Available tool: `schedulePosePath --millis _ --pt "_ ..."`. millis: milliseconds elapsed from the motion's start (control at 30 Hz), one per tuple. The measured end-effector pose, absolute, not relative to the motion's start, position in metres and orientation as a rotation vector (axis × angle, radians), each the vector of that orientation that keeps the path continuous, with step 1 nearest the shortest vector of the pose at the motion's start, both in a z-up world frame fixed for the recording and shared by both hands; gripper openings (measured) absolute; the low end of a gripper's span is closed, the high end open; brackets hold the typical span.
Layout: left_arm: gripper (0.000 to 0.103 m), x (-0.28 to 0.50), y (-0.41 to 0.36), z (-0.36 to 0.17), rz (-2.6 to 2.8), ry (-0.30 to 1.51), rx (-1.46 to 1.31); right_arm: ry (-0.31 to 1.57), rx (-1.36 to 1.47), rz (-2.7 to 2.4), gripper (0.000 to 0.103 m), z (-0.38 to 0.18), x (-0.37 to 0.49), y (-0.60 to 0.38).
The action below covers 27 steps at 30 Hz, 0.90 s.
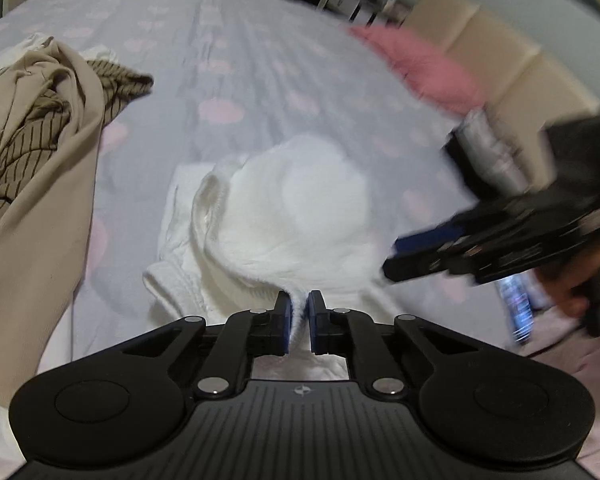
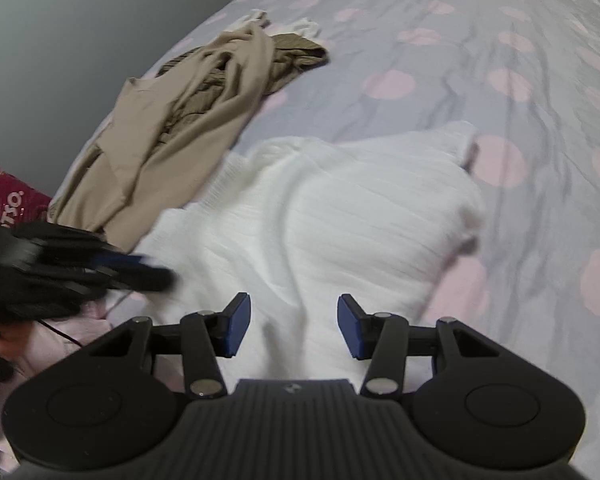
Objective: Fold clothes
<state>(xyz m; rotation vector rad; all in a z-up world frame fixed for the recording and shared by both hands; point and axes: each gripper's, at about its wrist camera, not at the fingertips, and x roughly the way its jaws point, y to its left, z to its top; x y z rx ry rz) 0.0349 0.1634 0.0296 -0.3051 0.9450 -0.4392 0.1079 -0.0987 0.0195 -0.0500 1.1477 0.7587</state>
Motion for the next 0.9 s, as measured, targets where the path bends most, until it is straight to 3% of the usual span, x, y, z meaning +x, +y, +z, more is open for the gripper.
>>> schedulePosePath --millis 533,600,667,733,900 --pt "0.011 0.022 0.183 -0.024 -0.306 1.133 -0.186 1.236 -0.186 0.826 0.052 -0.034 0.077 -0.091" --pt "0.018 0.022 0.183 -0.022 -0.302 1.123 -0.188 1.242 -0.182 0.824 0.052 -0.037 0.076 -0.092" --pt "0.037 0.021 0.185 -0.014 -0.292 1.095 -0.194 1.236 -0.157 0.821 0.053 -0.034 0.076 -0.097" --pt "0.047 0.019 0.190 -0.005 -0.274 1.049 -0.205 1.224 -0.133 0.812 0.054 -0.030 0.078 -0.104" --pt "0.046 0.033 0.210 -0.001 -0.183 1.001 -0.308 1.202 -0.108 0.798 0.054 -0.023 0.080 -0.112"
